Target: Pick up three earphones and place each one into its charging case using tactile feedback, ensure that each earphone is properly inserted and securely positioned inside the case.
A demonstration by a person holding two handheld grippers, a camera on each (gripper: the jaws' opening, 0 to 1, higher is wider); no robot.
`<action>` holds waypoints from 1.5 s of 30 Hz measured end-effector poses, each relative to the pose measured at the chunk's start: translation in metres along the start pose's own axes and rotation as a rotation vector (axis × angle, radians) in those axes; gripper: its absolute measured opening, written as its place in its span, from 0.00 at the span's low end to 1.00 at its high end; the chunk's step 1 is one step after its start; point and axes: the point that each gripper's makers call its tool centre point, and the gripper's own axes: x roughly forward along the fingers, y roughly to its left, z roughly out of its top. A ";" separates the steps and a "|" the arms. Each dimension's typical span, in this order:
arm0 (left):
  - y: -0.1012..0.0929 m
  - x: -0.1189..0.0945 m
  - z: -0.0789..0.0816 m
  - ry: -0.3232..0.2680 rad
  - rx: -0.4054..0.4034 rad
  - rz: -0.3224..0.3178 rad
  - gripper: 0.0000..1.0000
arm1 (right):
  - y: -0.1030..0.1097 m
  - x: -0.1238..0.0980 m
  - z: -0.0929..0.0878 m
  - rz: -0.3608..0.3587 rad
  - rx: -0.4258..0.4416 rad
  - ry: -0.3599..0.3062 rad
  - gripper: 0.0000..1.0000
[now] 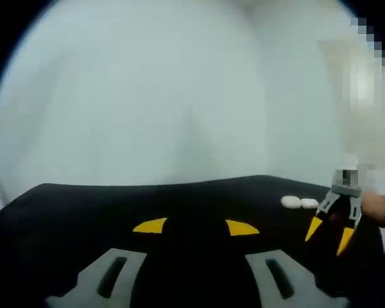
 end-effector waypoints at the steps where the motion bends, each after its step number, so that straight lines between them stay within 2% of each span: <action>1: 0.001 0.001 0.000 -0.001 0.001 -0.001 0.31 | -0.002 -0.002 0.007 -0.015 -0.101 -0.048 0.38; 2: 0.001 0.000 0.000 -0.001 0.002 -0.001 0.31 | 0.000 0.000 0.004 0.002 -0.109 -0.042 0.38; 3: 0.002 0.001 0.000 -0.002 0.005 0.001 0.31 | 0.000 0.002 0.009 0.001 -0.059 -0.083 0.38; 4: 0.003 0.000 0.000 -0.007 0.012 0.002 0.31 | 0.001 0.003 0.008 0.006 -0.051 -0.080 0.38; 8: 0.010 -0.004 0.001 -0.026 0.014 0.017 0.31 | 0.003 0.001 0.012 -0.006 -0.068 -0.096 0.40; 10: 0.011 -0.005 0.000 -0.031 0.007 0.022 0.31 | 0.004 -0.001 0.018 -0.009 -0.060 -0.134 0.41; 13: 0.011 -0.005 -0.004 -0.018 0.012 0.026 0.31 | -0.002 -0.007 0.024 -0.017 -0.017 -0.181 0.42; 14: 0.010 -0.005 -0.006 -0.011 0.018 0.025 0.31 | -0.005 -0.009 0.028 -0.025 0.020 -0.205 0.42; 17: 0.008 -0.006 -0.006 -0.013 0.023 0.022 0.31 | -0.009 -0.013 0.029 -0.024 0.047 -0.225 0.41; 28: 0.013 -0.003 -0.002 -0.049 -0.051 0.014 0.34 | -0.023 -0.018 0.036 -0.016 0.111 -0.285 0.41; 29: 0.014 -0.004 -0.003 -0.047 -0.075 0.021 0.34 | -0.024 -0.019 0.038 -0.023 0.137 -0.293 0.41; 34: 0.008 -0.006 0.014 -0.123 -0.249 -0.041 0.35 | -0.022 -0.025 0.048 -0.026 0.120 -0.327 0.41; 36: 0.004 -0.008 0.018 -0.140 -0.252 -0.065 0.35 | -0.024 -0.030 0.052 -0.045 0.121 -0.337 0.41; 38: 0.005 -0.006 0.023 -0.155 -0.220 -0.051 0.35 | -0.027 -0.035 0.057 -0.053 0.112 -0.365 0.42; 41: 0.005 -0.003 0.017 -0.132 -0.194 -0.053 0.35 | -0.037 -0.034 0.051 -0.078 0.173 -0.357 0.42; 45: 0.002 -0.003 0.013 -0.115 -0.207 -0.064 0.37 | -0.031 -0.027 0.043 -0.091 0.139 -0.308 0.42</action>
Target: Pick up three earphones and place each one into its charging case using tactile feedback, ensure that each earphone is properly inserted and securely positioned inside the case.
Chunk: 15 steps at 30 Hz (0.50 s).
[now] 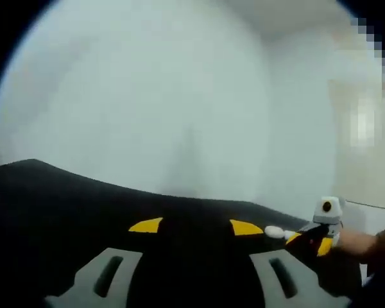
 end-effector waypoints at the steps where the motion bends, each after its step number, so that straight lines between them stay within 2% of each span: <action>1: -0.001 0.000 0.000 0.002 0.011 0.001 0.37 | 0.001 0.001 -0.001 0.000 -0.002 0.004 0.42; 4: 0.001 -0.001 -0.005 0.016 0.018 0.021 0.37 | 0.003 0.001 -0.003 -0.001 -0.006 0.028 0.42; 5: -0.006 -0.003 -0.006 0.016 -0.073 0.003 0.39 | 0.008 -0.001 -0.001 -0.001 -0.012 0.031 0.42; 6: -0.019 -0.005 0.000 -0.010 -0.145 -0.069 0.40 | 0.019 -0.002 0.010 0.021 -0.060 -0.011 0.42; 7: -0.017 -0.007 0.003 -0.007 -0.130 -0.058 0.40 | 0.024 -0.004 0.011 0.027 -0.148 0.012 0.42; 8: -0.015 -0.007 0.009 -0.030 -0.072 -0.046 0.40 | 0.027 -0.007 0.013 0.034 -0.246 0.024 0.41; 9: -0.013 -0.006 0.011 -0.033 -0.017 -0.028 0.40 | 0.030 -0.010 0.011 0.052 -0.316 0.035 0.37; 10: -0.010 -0.006 0.008 -0.011 0.025 -0.009 0.40 | 0.031 -0.014 0.007 0.054 -0.367 0.057 0.32; 12: -0.010 -0.006 0.003 0.009 0.053 -0.001 0.39 | 0.041 -0.014 0.008 0.099 -0.408 0.043 0.29; 14: -0.016 -0.005 0.003 0.011 0.032 -0.036 0.39 | 0.056 -0.012 -0.004 0.180 -0.455 0.099 0.31; 15: -0.018 -0.005 0.004 0.009 0.031 -0.040 0.39 | 0.061 -0.010 -0.011 0.199 -0.493 0.129 0.32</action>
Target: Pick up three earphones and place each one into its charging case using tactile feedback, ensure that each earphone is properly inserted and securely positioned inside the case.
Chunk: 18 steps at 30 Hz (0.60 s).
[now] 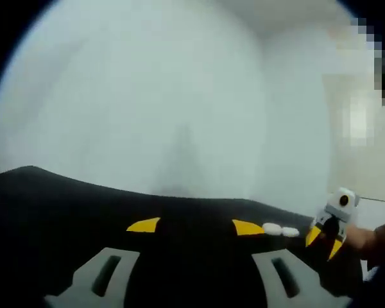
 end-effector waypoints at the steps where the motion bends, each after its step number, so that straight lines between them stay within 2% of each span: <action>1: -0.003 0.000 0.002 -0.008 0.009 -0.011 0.38 | 0.004 0.003 -0.003 0.004 -0.032 0.020 0.32; 3: -0.009 0.000 0.004 -0.006 0.040 -0.026 0.38 | 0.007 0.009 -0.014 0.005 -0.057 0.071 0.32; 5: -0.016 0.000 0.000 0.013 0.077 -0.040 0.38 | 0.002 0.013 -0.025 -0.030 -0.084 0.119 0.33; 6: -0.018 0.001 -0.002 0.021 0.086 -0.046 0.38 | 0.001 0.014 -0.021 -0.039 -0.116 0.078 0.32; 8: -0.024 0.001 -0.007 0.039 0.121 -0.054 0.38 | -0.002 0.013 -0.023 -0.054 -0.100 0.076 0.30; 10: -0.026 0.001 -0.011 0.056 0.150 -0.058 0.38 | -0.005 0.014 -0.024 -0.075 -0.129 0.070 0.29; 15: -0.036 0.003 -0.014 0.069 0.205 -0.094 0.37 | -0.009 0.015 -0.026 -0.100 -0.191 0.115 0.31; 18: -0.044 0.003 -0.015 0.074 0.233 -0.119 0.37 | -0.011 0.014 -0.026 -0.107 -0.196 0.110 0.32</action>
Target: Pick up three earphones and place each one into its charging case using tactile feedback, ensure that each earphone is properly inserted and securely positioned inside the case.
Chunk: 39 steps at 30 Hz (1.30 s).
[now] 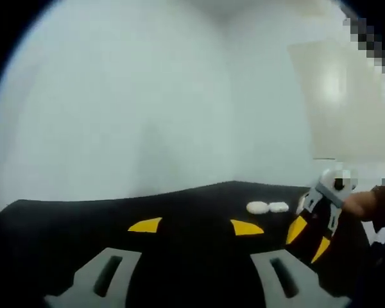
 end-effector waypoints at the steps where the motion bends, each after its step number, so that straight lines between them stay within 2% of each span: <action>1: -0.002 0.000 0.000 0.001 0.006 -0.007 0.37 | -0.001 0.000 -0.001 -0.006 -0.001 -0.002 0.32; 6: -0.008 0.001 0.003 -0.004 0.015 -0.035 0.37 | -0.005 -0.001 0.003 -0.019 -0.026 -0.001 0.35; 9: -0.010 -0.001 0.010 -0.024 0.006 -0.048 0.36 | -0.006 -0.005 0.004 -0.006 0.003 -0.020 0.35; 11: -0.013 0.000 0.012 -0.032 0.006 -0.057 0.36 | -0.002 -0.002 -0.008 0.016 0.014 0.015 0.31; 13: -0.016 0.001 0.012 -0.033 0.010 -0.067 0.36 | -0.005 -0.001 -0.005 0.002 0.023 -0.027 0.29; 15: -0.020 0.004 0.009 -0.021 0.015 -0.081 0.36 | -0.008 0.001 -0.004 -0.012 0.014 -0.031 0.28; 17: -0.025 0.006 0.005 -0.006 0.026 -0.101 0.36 | -0.009 0.003 -0.003 -0.015 0.055 -0.029 0.26; 18: -0.028 0.006 0.004 0.000 0.039 -0.116 0.36 | -0.010 0.003 0.000 -0.018 0.126 -0.049 0.25; 19: -0.036 0.006 0.002 0.013 0.064 -0.156 0.36 | -0.013 0.002 0.001 -0.016 0.158 -0.056 0.23; 20: -0.042 0.006 -0.001 0.028 0.076 -0.186 0.36 | -0.016 0.000 0.003 -0.008 0.226 -0.067 0.21; 21: -0.047 0.006 -0.003 0.042 0.084 -0.211 0.36 | -0.023 -0.003 0.006 -0.021 0.293 -0.103 0.20; 24: -0.064 0.005 -0.022 0.129 0.135 -0.294 0.36 | -0.041 -0.010 0.005 -0.040 0.534 -0.145 0.17; 26: -0.073 0.007 -0.033 0.168 0.173 -0.334 0.35 | -0.051 -0.012 0.003 -0.064 0.607 -0.173 0.13; 27: -0.077 0.008 -0.038 0.186 0.184 -0.355 0.35 | -0.057 -0.016 0.007 -0.073 0.642 -0.206 0.04; 28: -0.080 0.008 -0.043 0.208 0.204 -0.368 0.35 | -0.059 -0.017 0.001 -0.084 0.693 -0.186 0.03; 29: -0.084 0.012 -0.046 0.211 0.208 -0.373 0.35 | -0.059 -0.016 -0.005 -0.082 0.704 -0.166 0.03; 32: -0.086 0.019 -0.050 0.231 0.208 -0.385 0.34 | -0.050 -0.005 -0.020 -0.075 0.629 -0.074 0.03; 34: -0.091 0.017 -0.056 0.261 0.218 -0.420 0.29 | -0.037 0.004 -0.019 -0.018 0.544 -0.049 0.04; 35: -0.089 0.015 -0.059 0.278 0.227 -0.415 0.26 | -0.037 0.003 -0.015 -0.028 0.481 -0.061 0.06; 37: -0.081 0.012 -0.056 0.278 0.201 -0.391 0.20 | -0.036 0.001 -0.003 -0.041 0.408 -0.105 0.19; 39: -0.071 0.007 -0.051 0.270 0.098 -0.369 0.21 | -0.034 -0.003 0.006 -0.026 0.408 -0.122 0.21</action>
